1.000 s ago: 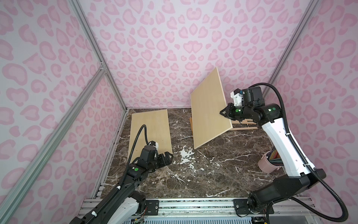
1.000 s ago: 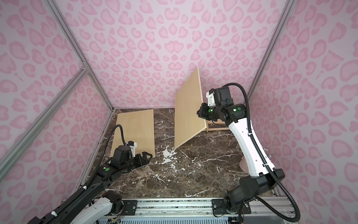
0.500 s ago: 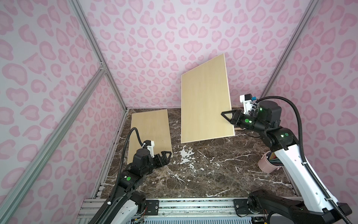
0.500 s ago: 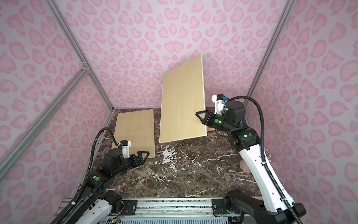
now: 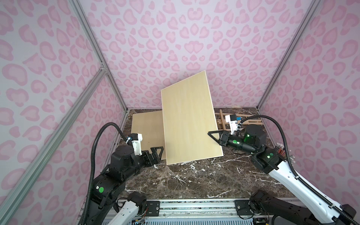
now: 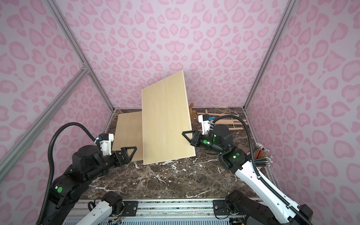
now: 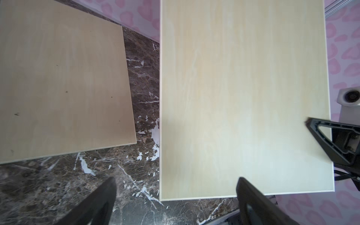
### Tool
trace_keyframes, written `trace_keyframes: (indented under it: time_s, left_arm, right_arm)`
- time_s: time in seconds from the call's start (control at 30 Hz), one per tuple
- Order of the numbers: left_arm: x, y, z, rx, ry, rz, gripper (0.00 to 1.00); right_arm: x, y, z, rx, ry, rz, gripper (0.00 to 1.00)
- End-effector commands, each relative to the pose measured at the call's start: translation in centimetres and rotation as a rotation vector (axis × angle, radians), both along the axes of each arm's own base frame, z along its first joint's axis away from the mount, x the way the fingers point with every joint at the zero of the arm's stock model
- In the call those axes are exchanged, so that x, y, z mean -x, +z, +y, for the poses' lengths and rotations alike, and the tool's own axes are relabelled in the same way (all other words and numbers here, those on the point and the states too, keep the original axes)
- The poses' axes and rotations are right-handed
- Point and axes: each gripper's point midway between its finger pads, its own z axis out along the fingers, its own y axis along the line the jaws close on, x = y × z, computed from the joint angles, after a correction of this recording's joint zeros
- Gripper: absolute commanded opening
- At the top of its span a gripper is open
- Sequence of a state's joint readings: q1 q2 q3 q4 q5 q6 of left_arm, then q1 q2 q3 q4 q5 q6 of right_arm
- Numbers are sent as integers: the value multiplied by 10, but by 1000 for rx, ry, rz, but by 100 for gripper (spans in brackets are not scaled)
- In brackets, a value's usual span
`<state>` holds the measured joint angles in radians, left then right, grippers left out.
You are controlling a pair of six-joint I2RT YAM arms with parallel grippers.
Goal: Disassemble the easel
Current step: Place the drawing board on the drawing board.
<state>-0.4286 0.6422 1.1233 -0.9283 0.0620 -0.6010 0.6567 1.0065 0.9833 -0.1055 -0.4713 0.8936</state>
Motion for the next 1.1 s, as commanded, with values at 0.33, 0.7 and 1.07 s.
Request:
trace_keyframes:
  time_s: [0.33, 0.7, 1.07]
  left_arm:
    - [25, 3, 90, -493, 200, 21, 98]
    - [50, -24, 131, -443, 430, -81, 97]
    - [32, -40, 112, -453, 353, -33, 97]
  right_arm:
    - [-22, 30, 144, -223, 49, -102, 0]
    - [-77, -23, 219, -342, -10, 88, 0]
    - [-125, -102, 240, -293, 21, 197, 0]
